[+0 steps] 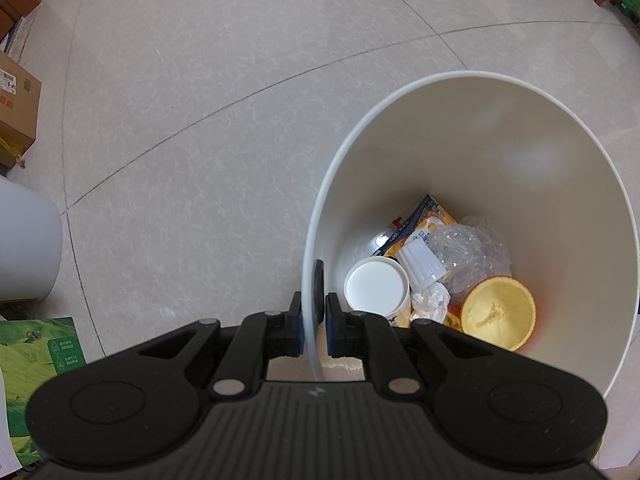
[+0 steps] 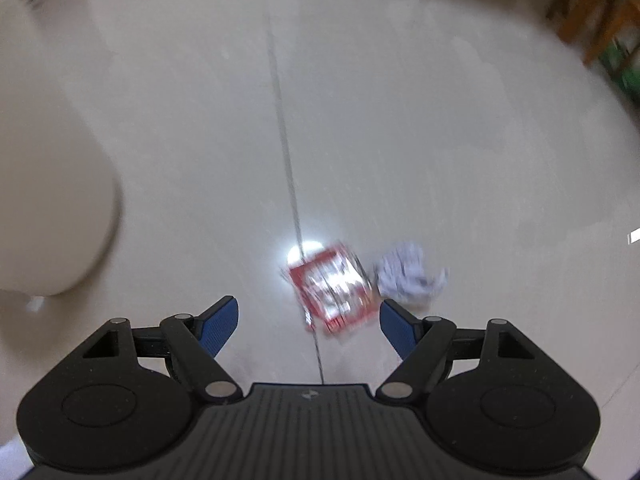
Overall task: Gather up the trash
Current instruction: 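Move the right gripper to the red-printed clear wrapper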
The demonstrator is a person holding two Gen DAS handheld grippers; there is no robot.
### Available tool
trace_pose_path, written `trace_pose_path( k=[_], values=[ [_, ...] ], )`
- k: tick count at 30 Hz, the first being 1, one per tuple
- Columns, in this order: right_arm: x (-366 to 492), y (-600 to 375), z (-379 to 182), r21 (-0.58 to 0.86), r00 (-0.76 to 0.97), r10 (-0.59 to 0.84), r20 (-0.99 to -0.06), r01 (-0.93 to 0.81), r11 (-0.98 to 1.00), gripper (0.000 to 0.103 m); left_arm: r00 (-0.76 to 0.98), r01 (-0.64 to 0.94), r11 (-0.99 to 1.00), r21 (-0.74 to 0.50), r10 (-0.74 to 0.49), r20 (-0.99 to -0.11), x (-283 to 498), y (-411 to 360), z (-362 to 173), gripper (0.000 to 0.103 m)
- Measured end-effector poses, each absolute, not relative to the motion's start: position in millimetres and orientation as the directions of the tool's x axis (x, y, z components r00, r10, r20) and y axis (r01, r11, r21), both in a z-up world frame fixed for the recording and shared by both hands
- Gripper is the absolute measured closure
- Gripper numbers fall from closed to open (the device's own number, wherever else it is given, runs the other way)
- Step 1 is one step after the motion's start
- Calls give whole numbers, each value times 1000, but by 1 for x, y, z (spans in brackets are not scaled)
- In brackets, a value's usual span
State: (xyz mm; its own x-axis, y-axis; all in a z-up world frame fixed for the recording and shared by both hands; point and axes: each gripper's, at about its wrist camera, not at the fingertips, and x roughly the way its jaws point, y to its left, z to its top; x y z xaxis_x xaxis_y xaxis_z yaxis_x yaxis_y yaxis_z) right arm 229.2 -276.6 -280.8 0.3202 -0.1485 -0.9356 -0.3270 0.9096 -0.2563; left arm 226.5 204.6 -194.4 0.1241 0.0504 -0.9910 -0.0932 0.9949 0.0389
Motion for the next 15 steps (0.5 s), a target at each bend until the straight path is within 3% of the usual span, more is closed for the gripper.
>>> trace_pose_path(
  k=[5,15],
  values=[
    [237,-305,-321,-217,276,-151,-949,-228,949,21,117,-96,995,29,40,-992,227,206,-195,95],
    [253,-310,-370,-227,263,-167,-950,-216,950,16,115,-91,995,31,42,-992,227,204,-195,95]
  ],
)
